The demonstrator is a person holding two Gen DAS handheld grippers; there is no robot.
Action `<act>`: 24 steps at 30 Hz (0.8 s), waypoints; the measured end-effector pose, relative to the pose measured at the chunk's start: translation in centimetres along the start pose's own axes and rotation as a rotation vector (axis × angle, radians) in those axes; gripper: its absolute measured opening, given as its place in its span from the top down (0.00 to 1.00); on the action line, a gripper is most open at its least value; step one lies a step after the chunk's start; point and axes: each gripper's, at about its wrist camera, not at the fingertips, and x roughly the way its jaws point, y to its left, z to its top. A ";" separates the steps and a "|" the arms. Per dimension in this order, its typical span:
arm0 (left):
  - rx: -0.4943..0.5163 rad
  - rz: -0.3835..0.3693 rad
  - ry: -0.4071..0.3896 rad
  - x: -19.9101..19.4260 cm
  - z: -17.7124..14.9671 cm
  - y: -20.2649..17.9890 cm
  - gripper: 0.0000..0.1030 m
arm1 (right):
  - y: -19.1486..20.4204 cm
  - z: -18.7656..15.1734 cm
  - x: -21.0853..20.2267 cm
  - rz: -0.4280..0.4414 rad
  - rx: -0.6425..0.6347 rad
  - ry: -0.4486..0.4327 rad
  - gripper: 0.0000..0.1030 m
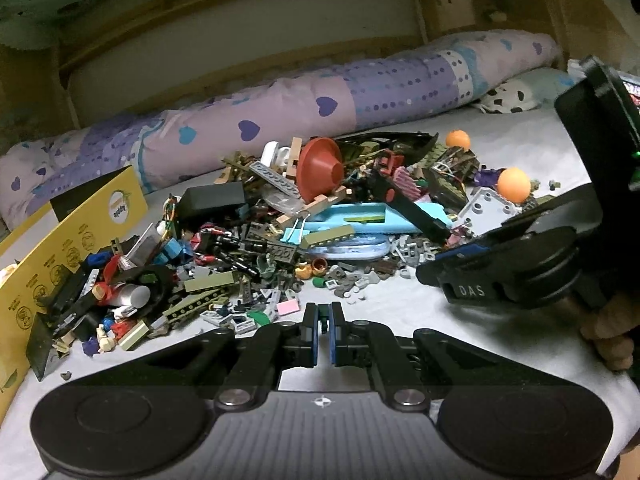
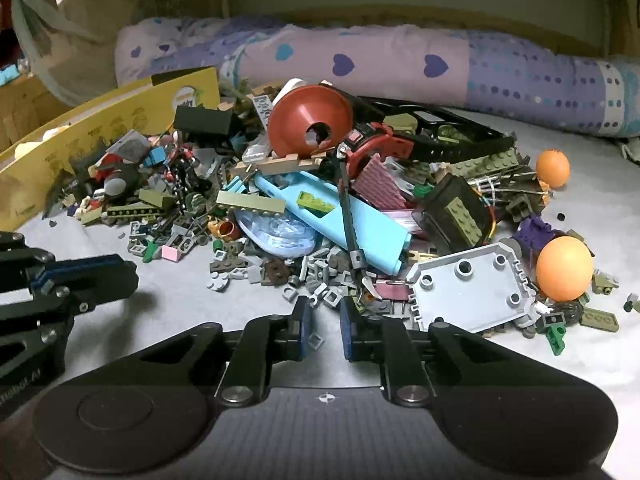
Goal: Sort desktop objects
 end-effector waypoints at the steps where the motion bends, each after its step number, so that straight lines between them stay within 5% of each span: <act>1: 0.001 -0.002 0.002 0.0 0.0 -0.1 0.94 | 0.0 0.0 0.1 0.001 0.001 0.001 0.85; 9: -0.005 -0.004 0.004 0.1 0.0 -0.1 0.94 | -0.3 0.0 0.0 0.008 0.022 -0.010 0.98; 24: 0.007 -0.030 0.007 0.0 0.0 -0.3 0.94 | 1.0 0.1 -0.1 -0.065 -0.056 -0.011 0.89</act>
